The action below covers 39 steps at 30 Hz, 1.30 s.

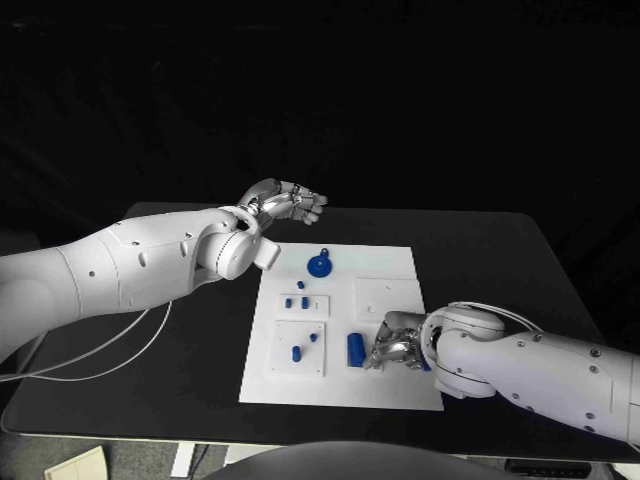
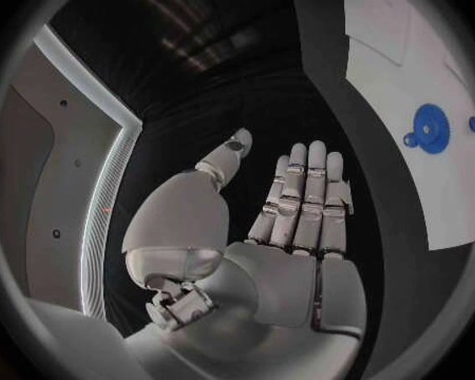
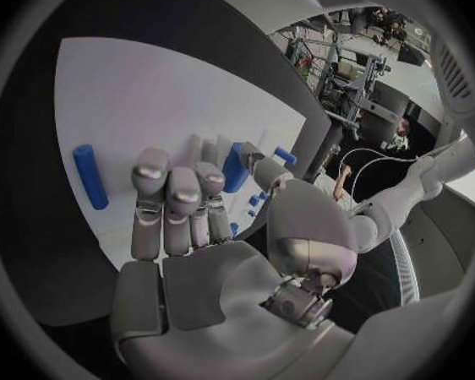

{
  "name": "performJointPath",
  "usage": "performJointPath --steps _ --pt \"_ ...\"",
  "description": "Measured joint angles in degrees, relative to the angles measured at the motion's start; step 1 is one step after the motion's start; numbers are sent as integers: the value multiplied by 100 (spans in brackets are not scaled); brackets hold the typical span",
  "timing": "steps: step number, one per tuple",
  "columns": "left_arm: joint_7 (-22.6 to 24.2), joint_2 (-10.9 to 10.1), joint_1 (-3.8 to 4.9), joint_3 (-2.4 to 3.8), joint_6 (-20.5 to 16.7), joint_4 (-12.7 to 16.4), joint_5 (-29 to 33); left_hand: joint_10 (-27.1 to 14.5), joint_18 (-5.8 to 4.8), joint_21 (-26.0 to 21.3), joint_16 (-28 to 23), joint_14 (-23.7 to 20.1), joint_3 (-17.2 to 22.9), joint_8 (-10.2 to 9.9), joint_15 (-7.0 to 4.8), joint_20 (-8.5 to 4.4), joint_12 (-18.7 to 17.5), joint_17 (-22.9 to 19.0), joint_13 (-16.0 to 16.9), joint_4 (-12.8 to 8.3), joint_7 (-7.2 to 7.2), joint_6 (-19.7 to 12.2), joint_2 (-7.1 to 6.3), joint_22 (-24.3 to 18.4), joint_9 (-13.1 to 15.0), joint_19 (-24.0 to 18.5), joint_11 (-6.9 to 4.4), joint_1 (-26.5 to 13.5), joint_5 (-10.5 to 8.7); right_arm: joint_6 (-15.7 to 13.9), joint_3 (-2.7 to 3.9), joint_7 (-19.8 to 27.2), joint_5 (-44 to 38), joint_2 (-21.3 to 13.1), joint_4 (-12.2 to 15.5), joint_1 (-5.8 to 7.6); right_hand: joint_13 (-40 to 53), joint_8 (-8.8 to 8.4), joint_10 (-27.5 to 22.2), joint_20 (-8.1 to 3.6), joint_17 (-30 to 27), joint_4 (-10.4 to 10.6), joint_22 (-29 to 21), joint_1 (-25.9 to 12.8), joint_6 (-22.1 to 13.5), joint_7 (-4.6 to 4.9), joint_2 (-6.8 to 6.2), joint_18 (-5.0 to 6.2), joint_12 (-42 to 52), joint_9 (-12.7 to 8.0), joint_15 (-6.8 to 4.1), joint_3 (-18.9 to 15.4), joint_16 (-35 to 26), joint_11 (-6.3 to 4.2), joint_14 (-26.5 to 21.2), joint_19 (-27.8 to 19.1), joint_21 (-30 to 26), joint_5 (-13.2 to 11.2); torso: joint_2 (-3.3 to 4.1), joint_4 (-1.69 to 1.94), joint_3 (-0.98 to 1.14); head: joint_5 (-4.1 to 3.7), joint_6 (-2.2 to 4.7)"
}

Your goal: Assemble the parts on the task board

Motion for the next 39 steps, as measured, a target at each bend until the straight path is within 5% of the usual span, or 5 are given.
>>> performJointPath --steps 7,20,32,39 --pt "-2 0 0 0 1 0 0 0 0 0 0 0 0 5 0 0 0 6 0 0 0 0 -1 5 -6 0 0 2 0 6 0 -10 -4 0 3 0 0 -11 0 1 6 -15 0 9 7 3 9 0 0 41 -15 64 0 0 15 0 0 0 -1 -3 3 4 -1" --pt "-6 -2 0 0 3 -3 0 0 0 0 0 0 0 5 0 0 0 11 -2 0 0 0 -2 4 -5 0 0 2 0 18 7 3 101 -71 66 8 1 -86 1 11 26 -396 -1 111 10 0 -780 1 0 20 -13 -270 -26 1 16 -9 33 41 -3 2 0 9 14" --pt "-9 -10 0 -1 3 -3 0 0 0 -22 0 0 0 5 0 0 0 16 -4 0 0 0 -2 9 -5 0 0 2 0 -6 9 23 132 -111 138 9 -4 -93 10 7 36 -243 -11 99 16 -5 -813 0 0 42 -3 -327 -49 10 25 -5 33 41 -4 2 -2 17 20" --pt "-11 -10 0 -1 5 -3 0 0 0 -22 0 0 0 4 0 13 0 21 -4 0 21 -21 -2 9 -10 13 0 2 0 -62 9 16 29 -24 95 9 -4 -93 11 6 45 -181 -11 9 21 -9 -661 0 0 42 -7 -389 -49 10 47 13 33 41 -3 0 0 25 21"
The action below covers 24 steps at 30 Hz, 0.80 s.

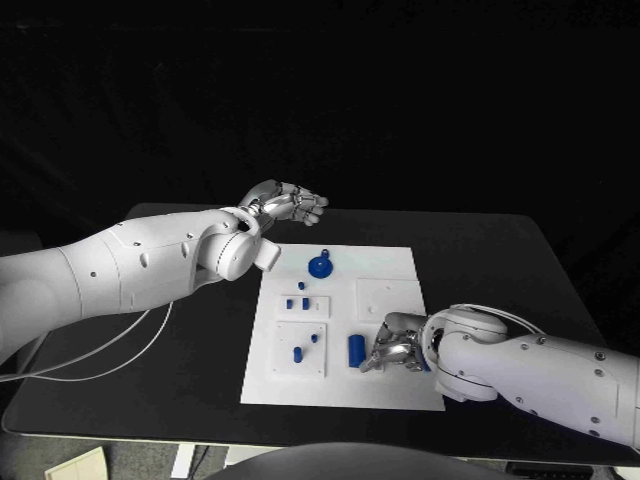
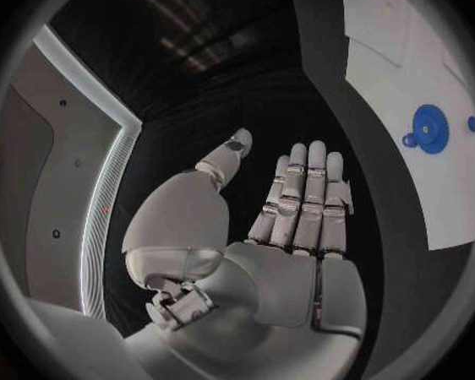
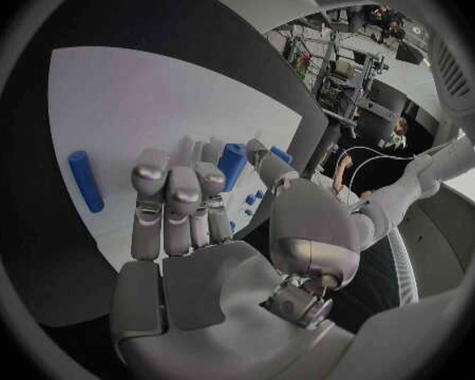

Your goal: Assemble the parts on the task board

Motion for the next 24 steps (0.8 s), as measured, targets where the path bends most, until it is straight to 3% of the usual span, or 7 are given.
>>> performJointPath --steps 4,9,11,14,18,21,24 --pt "-1 1 0 0 1 0 0 0 0 0 0 0 16 0 0 8 0 0 0 16 0 0 0 0 0 8 0 0 0 -29 1 -8 -107 47 -33 0 0 0 9 0 7 28 0 -8 22 -20 142 0 0 9 -7 8 0 9 10 0 0 -23 1 1 0 -2 -8" --pt "-2 1 0 0 2 0 0 0 0 0 0 0 16 0 0 8 0 5 1 16 0 0 0 -1 0 8 0 0 0 -68 2 -18 -223 82 -68 0 -7 -7 10 1 13 203 -9 -9 25 -18 479 0 0 29 1 151 -24 9 19 1 0 -23 2 3 -3 -7 -15" --pt "-3 1 0 0 2 0 0 0 0 0 0 0 16 0 0 8 0 5 -5 16 0 0 0 -1 0 8 0 0 0 -70 1 -18 -246 103 -71 0 -7 -26 11 1 16 290 -9 -39 34 -11 539 0 0 33 1 224 -30 9 20 1 0 -23 2 3 -3 -8 -18" --pt "-4 1 0 0 3 -1 0 0 0 0 0 0 16 0 0 8 0 5 -5 16 0 0 17 -1 0 7 0 -17 0 -69 -2 -17 -269 135 -75 -4 -7 -46 11 1 21 402 -9 -57 37 -9 617 0 0 26 1 338 -32 9 20 0 0 -25 2 3 -3 -10 -21" --pt "-5 2 0 0 4 -5 0 0 1 0 0 0 16 0 0 7 22 11 -5 16 0 0 22 -2 0 8 0 -22 0 -67 -6 -12 -274 156 -112 -12 -7 -89 12 2 34 530 2 -100 39 -8 839 0 0 14 2 682 -32 9 20 0 0 -40 2 4 -3 -10 -26" --pt "-8 2 0 0 6 -6 0 0 1 0 -14 0 16 0 0 7 22 11 -5 16 0 0 22 -2 1 7 0 -22 0 -66 -1 -12 -274 153 -118 -9 -7 -89 12 2 41 527 14 -101 39 -7 842 0 0 31 3 821 -32 9 20 0 0 -40 2 4 -3 -9 -30" --pt "-11 0 0 0 7 -6 0 0 0 0 -23 0 16 0 0 7 22 11 -4 16 0 0 22 -2 1 7 0 -22 0 -54 3 -14 -266 146 -113 -2 -5 -89 12 3 46 445 14 4 40 -7 761 0 0 37 4 911 -32 9 20 -1 0 -40 2 4 -4 -3 -32"
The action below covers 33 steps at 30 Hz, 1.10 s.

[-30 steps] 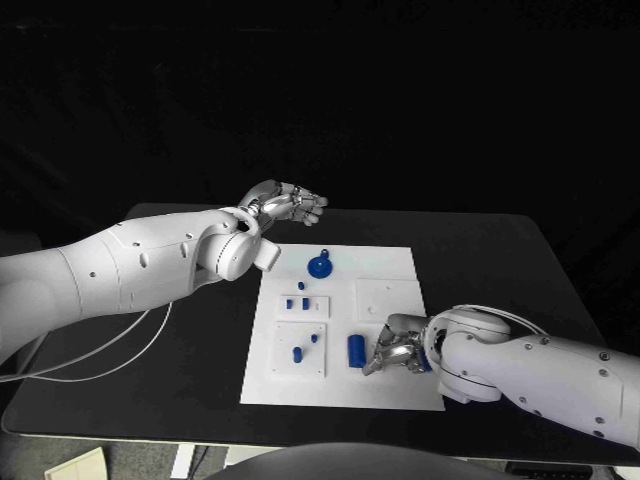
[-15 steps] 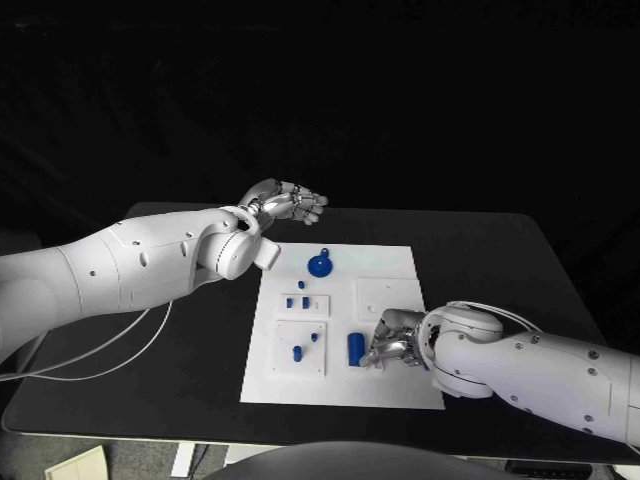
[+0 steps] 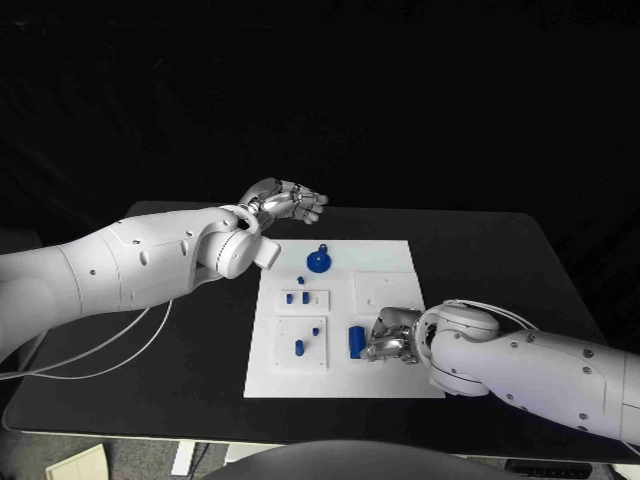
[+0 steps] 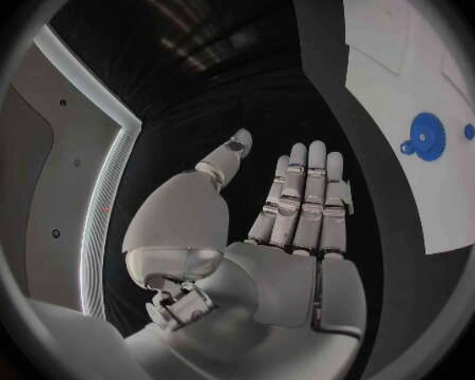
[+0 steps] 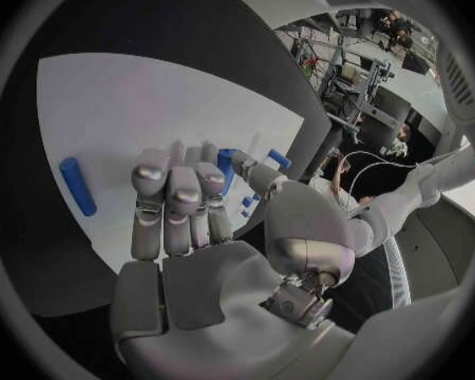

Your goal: Assemble the parts on the task board

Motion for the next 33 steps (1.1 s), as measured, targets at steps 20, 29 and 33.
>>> performJointPath --steps 20,29,33 --pt "-15 -33 0 0 8 3 0 0 1 0 0 0 0 0 0 0 0 11 -5 0 0 0 0 -2 -5 0 0 0 0 -337 129 220 261 -536 278 1 16 -112 10 3 2 -532 -28 -176 -94 59 -786 0 0 -10 13 -683 -28 9 6 -3 17 111 -1 -4 4 5 36" --pt "-12 -64 0 0 16 13 0 0 1 0 0 0 0 21 0 0 0 17 -5 0 0 0 0 3 -4 0 0 0 0 -480 495 523 398 -1075 334 271 30 -140 -15 -22 17 -532 -43 101 -163 65 -676 0 0 25 21 -683 -36 33 1 40 1 111 -2 -15 7 -16 135" --pt "-8 -75 0 0 19 14 0 0 0 0 0 0 0 21 0 0 0 22 -4 0 0 0 0 2 -8 0 0 0 0 -424 551 570 417 -1237 256 374 30 -140 -15 -22 17 -572 -43 163 -165 67 -656 0 0 35 21 -689 -52 33 1 40 1 111 -2 -15 11 -31 172"
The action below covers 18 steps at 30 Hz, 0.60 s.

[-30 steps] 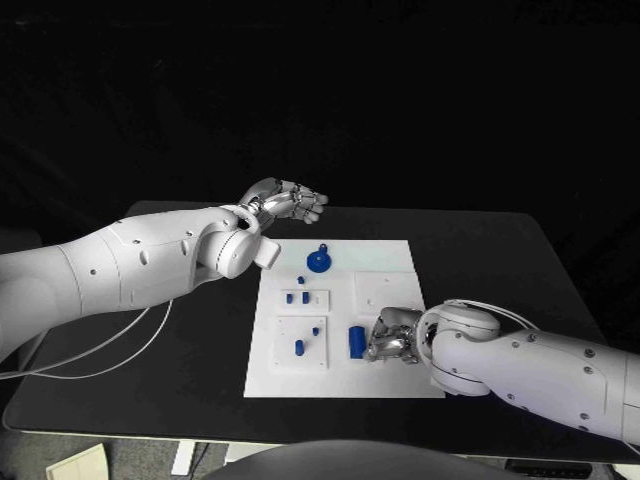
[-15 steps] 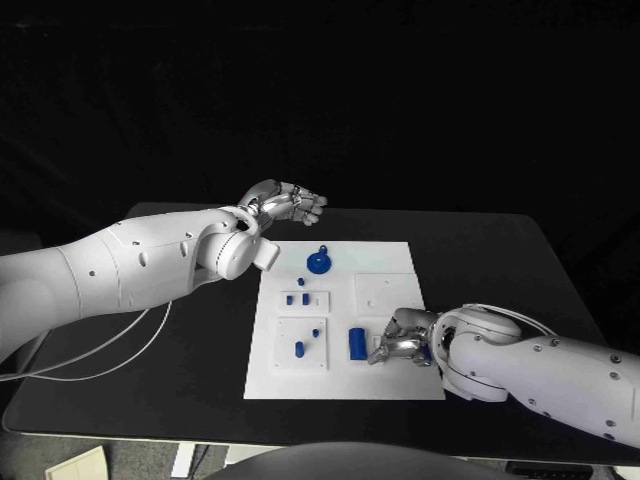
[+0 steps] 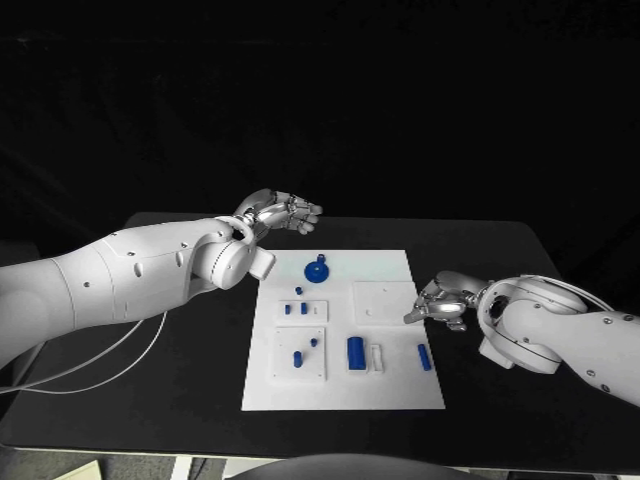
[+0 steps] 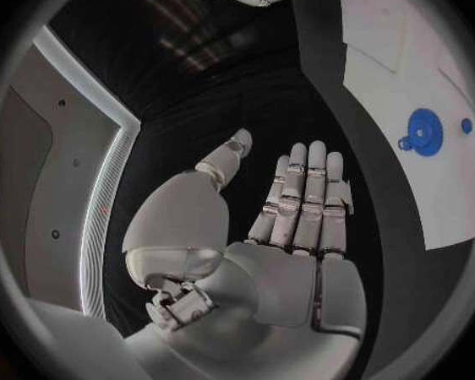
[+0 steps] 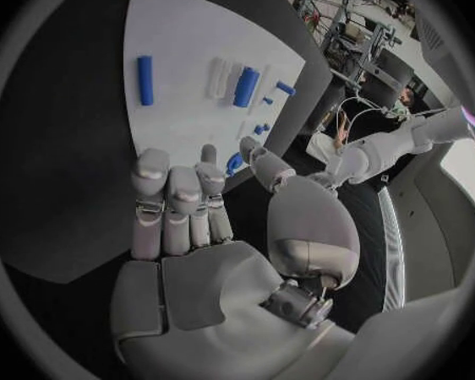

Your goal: Assemble the parts on the task board

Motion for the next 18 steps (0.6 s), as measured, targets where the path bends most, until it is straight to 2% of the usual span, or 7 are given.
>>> performJointPath --steps 2,4,9,11,14,18 --pt "1 -4 0 0 1 0 0 0 0 0 0 0 0 0 0 0 0 1 0 0 0 0 0 0 -2 0 0 0 0 59 2 -1 0 -45 -45 9 0 0 0 0 0 -16 0 22 -1 1 -23 0 0 0 0 -16 0 0 0 0 0 0 0 0 3 -12 11" --pt "2 -8 0 -1 3 0 0 0 0 0 0 0 0 0 0 0 0 1 0 0 0 0 0 0 -2 0 0 0 0 134 0 -25 -10 -80 -85 8 0 0 0 0 2 -18 0 62 -2 2 17 -1 0 7 1 -15 -1 0 0 0 0 0 1 0 4 -20 18" --pt "3 -11 0 -1 6 0 0 0 0 -22 0 0 0 0 0 0 0 6 0 0 0 0 0 -1 -2 0 0 0 0 338 -7 -184 -96 -114 -172 4 -1 0 0 1 5 -48 0 68 -16 -3 23 -1 0 24 8 -16 -1 0 7 0 0 0 2 1 4 -51 21" --pt "4 -11 0 -1 7 4 0 0 0 -22 0 0 0 0 0 0 0 6 0 0 0 0 0 -1 -2 0 0 0 0 411 -32 -274 -166 -120 -195 5 -1 0 0 1 5 -48 0 68 -14 0 23 0 0 41 9 -16 -1 0 7 0 0 -45 2 1 4 -65 24" --pt "4 -11 0 -1 11 7 0 0 0 -22 0 0 0 0 0 0 0 6 0 0 0 0 0 -1 -1 0 0 0 0 502 -108 -392 -240 -110 -216 -5 -1 28 0 17 8 -48 0 68 0 15 23 0 0 46 9 -16 -1 0 7 -16 0 -45 2 3 1 -85 25" --pt "4 -14 0 -1 20 7 0 0 0 -22 0 0 0 0 0 0 0 6 0 0 0 0 0 -1 -1 0 0 0 0 601 -124 -517 -307 -90 -193 -131 -1 28 0 22 10 -37 0 68 5 20 23 0 0 46 10 -27 -1 0 6 -22 0 -45 4 9 0 -102 20"
